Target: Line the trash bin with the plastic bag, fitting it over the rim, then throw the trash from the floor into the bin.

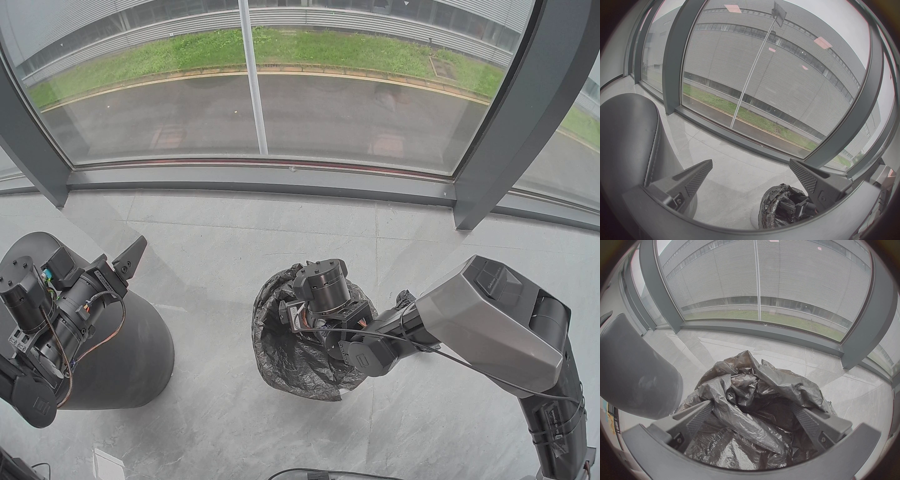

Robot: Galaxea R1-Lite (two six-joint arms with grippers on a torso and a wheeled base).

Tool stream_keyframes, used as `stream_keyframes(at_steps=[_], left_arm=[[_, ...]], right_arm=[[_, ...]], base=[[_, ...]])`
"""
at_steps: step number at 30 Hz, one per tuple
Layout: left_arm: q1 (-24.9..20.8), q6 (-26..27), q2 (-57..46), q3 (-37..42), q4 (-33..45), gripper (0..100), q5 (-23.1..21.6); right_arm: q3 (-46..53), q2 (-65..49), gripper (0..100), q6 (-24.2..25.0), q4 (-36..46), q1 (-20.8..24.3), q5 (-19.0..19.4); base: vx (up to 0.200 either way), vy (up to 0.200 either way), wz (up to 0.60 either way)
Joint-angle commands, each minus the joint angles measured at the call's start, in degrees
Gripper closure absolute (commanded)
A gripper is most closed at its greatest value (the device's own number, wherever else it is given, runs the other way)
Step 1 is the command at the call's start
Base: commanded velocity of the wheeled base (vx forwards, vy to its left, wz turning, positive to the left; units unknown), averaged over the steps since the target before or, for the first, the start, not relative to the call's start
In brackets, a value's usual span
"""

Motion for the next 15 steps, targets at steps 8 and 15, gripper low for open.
stream_keyframes(at_steps=[8,15], left_arm=[[0.0,-0.1,0.1,0.0,0.0,0,0.0],[0.0,-0.3,0.2,0.1,0.0,0,0.0]], right_arm=[[2.2,-3.4,0,5.1,0.7,0.2,-0.1],[4.0,-3.7,0,9.0,0.7,0.2,-0.2]], base=[[0.000,0.000,0.00],[0.000,0.000,0.00]])
